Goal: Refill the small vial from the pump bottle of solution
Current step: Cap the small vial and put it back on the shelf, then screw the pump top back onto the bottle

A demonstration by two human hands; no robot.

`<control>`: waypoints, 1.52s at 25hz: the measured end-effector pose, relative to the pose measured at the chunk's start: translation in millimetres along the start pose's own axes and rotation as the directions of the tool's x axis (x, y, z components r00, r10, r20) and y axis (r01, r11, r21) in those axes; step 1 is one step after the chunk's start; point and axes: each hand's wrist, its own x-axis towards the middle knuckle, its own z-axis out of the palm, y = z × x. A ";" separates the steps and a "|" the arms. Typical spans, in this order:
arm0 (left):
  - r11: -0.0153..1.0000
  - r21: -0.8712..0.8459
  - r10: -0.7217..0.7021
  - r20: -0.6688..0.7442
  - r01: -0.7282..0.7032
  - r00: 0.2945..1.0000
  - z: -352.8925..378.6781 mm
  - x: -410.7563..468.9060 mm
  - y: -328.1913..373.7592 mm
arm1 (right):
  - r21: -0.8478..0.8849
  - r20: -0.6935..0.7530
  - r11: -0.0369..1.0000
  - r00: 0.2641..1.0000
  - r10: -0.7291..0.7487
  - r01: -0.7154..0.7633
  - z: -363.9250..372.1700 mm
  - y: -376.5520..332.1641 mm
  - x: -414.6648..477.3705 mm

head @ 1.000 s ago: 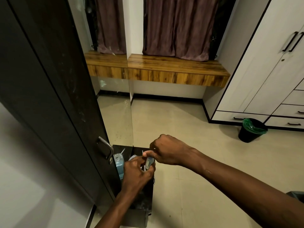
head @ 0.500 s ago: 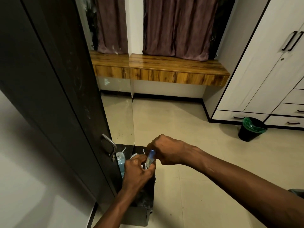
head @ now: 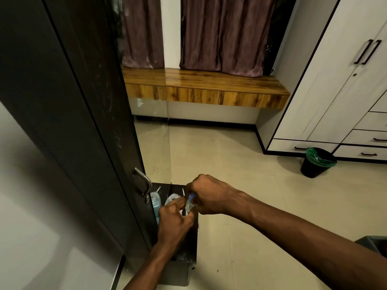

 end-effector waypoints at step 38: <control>0.787 0.212 -0.600 0.044 0.580 0.799 50.5 -61.9 -129.4 | 0.237 0.353 0.960 0.934 0.056 -0.147 321.1 66.2 84.6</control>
